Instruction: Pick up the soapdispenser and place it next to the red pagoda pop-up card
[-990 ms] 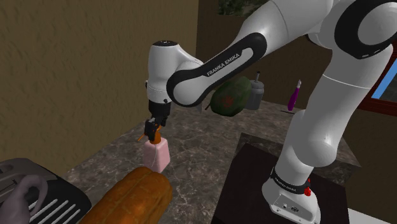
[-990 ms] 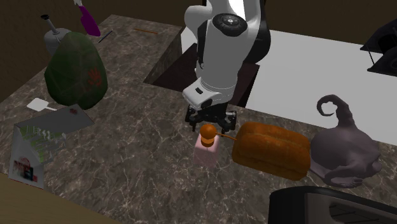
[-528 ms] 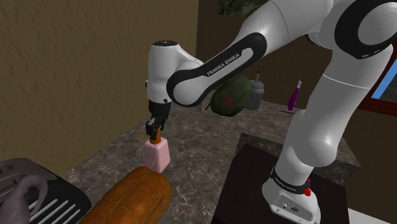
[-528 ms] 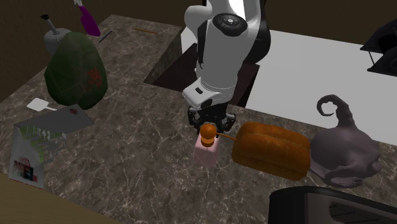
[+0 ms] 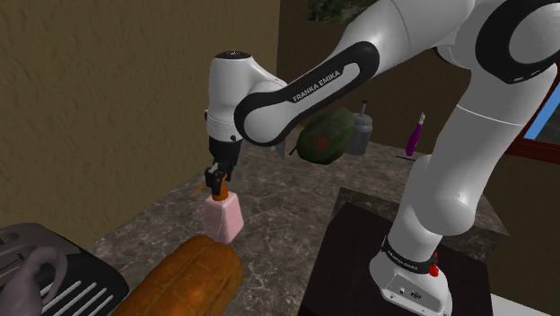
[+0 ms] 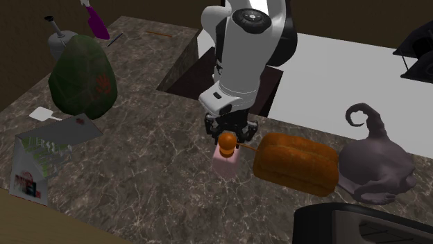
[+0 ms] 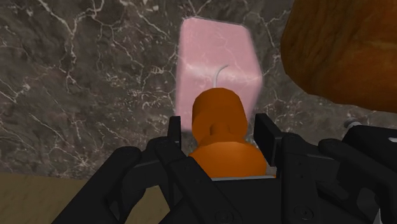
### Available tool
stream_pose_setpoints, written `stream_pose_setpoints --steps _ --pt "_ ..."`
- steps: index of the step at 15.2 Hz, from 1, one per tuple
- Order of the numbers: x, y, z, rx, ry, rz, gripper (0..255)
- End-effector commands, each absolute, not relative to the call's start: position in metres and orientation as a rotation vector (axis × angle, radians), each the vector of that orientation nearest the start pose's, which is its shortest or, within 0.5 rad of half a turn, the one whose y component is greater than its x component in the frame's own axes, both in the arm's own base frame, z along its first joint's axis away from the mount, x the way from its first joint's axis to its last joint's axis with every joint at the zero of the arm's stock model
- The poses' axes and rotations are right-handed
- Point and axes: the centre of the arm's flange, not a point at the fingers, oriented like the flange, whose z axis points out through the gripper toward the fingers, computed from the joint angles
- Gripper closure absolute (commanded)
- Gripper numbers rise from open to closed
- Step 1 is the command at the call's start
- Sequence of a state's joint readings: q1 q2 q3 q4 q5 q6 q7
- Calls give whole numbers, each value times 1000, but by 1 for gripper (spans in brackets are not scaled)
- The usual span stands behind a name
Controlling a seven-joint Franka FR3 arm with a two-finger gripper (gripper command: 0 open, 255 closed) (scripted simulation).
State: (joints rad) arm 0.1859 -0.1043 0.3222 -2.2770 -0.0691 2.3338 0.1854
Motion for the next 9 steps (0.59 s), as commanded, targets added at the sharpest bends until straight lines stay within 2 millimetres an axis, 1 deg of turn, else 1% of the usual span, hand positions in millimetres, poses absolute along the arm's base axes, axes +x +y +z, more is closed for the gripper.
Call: stream_pose_setpoints --steps 1,9 --pt "451 252 423 -3105 -577 -277 255" --pt "451 252 465 -3105 -577 -277 255"
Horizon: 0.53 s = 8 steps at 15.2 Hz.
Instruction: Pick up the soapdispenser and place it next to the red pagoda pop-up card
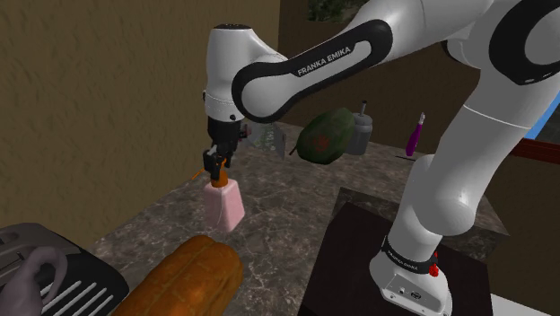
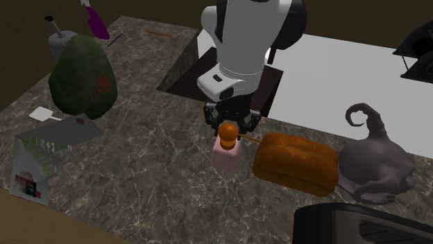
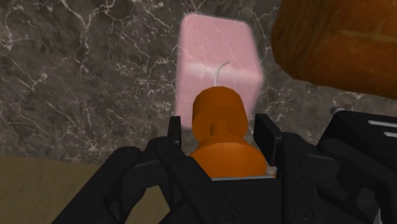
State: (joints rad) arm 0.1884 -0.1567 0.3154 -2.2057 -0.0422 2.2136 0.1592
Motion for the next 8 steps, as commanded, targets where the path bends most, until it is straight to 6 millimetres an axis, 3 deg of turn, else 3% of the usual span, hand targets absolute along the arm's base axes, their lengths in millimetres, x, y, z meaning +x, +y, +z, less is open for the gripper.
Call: stream_pose_setpoints --steps 1,8 --pt "451 252 470 -3105 -577 -277 255" --pt "451 252 507 -3105 -577 -277 255"
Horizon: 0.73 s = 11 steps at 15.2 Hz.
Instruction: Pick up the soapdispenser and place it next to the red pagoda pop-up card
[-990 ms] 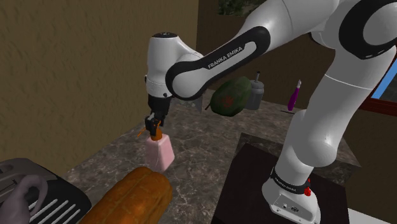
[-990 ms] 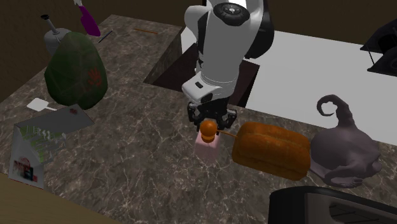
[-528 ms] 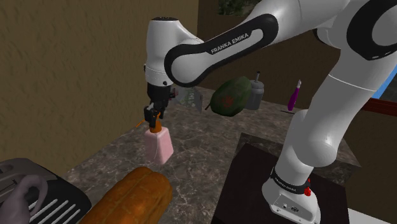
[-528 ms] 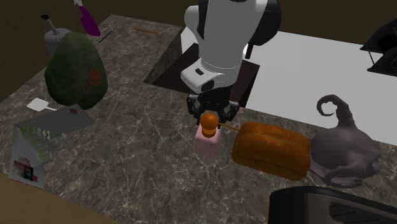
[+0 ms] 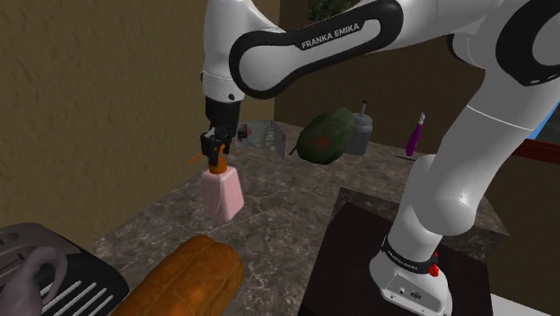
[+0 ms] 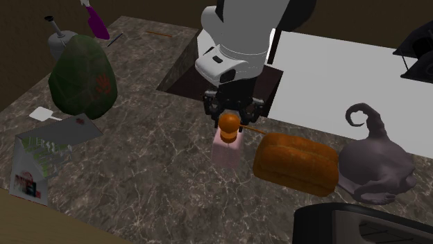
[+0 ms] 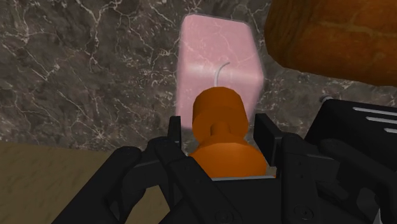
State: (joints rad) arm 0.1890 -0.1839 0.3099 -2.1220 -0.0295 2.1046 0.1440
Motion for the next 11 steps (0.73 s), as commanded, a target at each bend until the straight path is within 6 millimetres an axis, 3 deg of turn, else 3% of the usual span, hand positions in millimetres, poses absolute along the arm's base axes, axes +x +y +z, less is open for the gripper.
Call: stream_pose_setpoints --steps 1,11 --pt "451 252 512 -3105 -577 -277 255" --pt "451 252 565 -3105 -577 -277 255"
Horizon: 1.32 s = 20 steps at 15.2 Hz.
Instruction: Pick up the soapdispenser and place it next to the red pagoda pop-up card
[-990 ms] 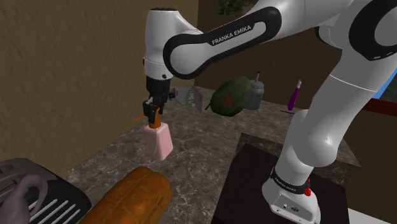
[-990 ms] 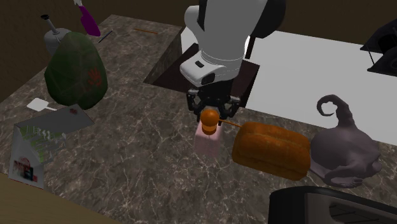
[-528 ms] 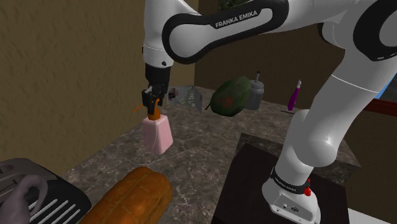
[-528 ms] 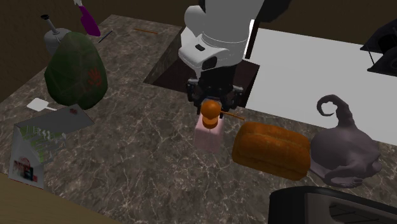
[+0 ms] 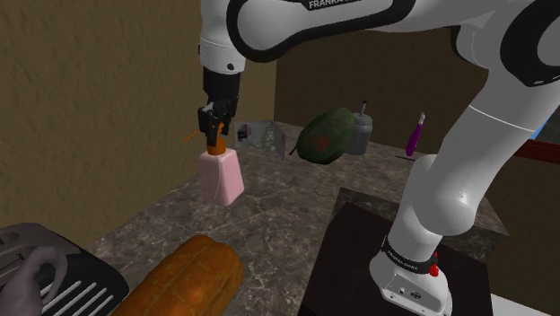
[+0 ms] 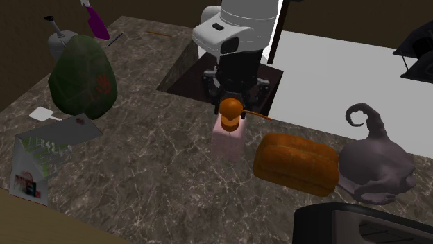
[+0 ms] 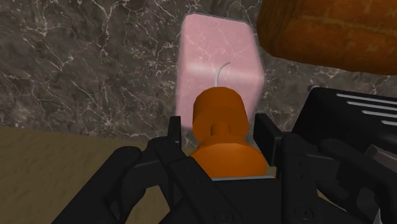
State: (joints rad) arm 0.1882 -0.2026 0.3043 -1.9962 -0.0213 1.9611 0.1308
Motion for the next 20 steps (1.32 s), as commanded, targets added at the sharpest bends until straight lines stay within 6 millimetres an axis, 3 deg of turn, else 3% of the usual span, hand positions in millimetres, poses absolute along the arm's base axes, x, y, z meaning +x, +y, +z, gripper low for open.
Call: stream_pose_setpoints --steps 1,20 --pt "451 252 571 -3105 -577 -277 255" --pt "451 252 671 -3105 -577 -277 255"
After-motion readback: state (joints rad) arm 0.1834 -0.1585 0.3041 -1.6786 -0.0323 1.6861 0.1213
